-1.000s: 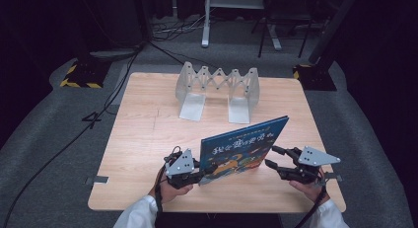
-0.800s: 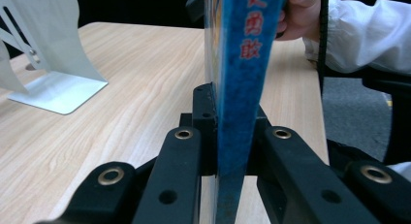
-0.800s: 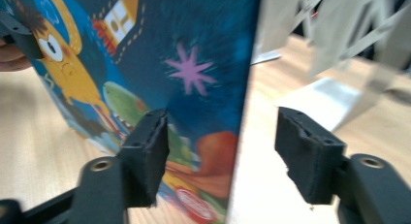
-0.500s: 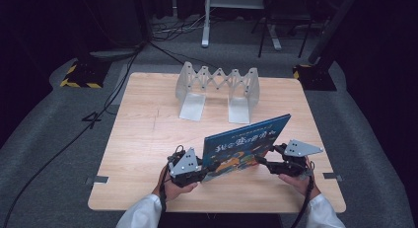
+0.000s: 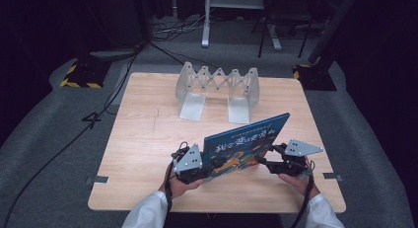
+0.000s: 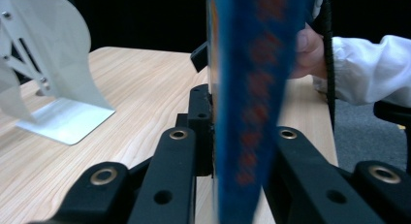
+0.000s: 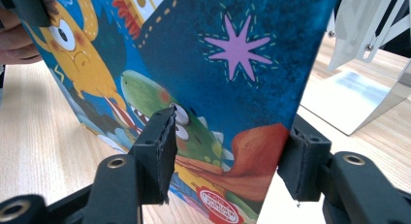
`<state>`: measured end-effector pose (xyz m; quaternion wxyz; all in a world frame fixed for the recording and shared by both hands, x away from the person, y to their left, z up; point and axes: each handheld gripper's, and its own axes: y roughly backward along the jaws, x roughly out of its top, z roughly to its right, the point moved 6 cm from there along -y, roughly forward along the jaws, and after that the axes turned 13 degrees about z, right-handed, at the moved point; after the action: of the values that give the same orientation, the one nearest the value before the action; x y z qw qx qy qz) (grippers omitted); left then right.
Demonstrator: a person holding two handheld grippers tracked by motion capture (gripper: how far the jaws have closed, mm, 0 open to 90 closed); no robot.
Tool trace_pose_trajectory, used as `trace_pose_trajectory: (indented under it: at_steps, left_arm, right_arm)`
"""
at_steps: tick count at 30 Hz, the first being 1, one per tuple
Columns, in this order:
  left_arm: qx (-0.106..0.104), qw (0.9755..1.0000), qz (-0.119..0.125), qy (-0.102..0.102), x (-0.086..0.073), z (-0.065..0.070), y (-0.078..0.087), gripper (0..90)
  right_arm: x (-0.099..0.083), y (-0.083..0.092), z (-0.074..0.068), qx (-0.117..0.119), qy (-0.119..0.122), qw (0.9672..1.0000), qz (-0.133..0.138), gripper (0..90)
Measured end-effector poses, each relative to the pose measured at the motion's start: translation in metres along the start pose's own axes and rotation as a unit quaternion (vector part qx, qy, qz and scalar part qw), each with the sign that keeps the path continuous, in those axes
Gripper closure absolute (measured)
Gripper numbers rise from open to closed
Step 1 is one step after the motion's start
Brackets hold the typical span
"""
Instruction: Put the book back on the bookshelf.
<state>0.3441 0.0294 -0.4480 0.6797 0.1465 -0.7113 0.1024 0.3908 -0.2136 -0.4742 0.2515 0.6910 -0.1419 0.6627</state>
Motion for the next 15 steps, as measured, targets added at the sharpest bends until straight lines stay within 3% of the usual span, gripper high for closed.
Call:
trace_pose_trajectory:
  at_steps: [7,8,10,15]
  left_arm:
    - [0.001,0.9999,-0.003,-0.011,0.000,0.003,-0.006,82.3]
    - [0.002,0.9999,-0.002,-0.011,0.000,0.002,-0.007,82.5]
    - [0.009,0.9999,-0.003,-0.010,0.000,0.001,-0.009,82.4]
    - [0.027,0.9996,-0.004,-0.009,0.000,-0.002,-0.012,82.4]
  right_arm:
    - [-0.007,0.006,0.005,-0.004,-0.006,1.0000,-0.004,46.3]
    - [-0.012,0.008,0.007,-0.015,-0.001,0.9998,-0.011,43.6]
    - [-0.014,0.009,0.007,-0.014,-0.001,0.9998,-0.013,41.1]
    - [-0.037,0.019,0.019,-0.038,-0.015,0.9977,-0.054,35.4]
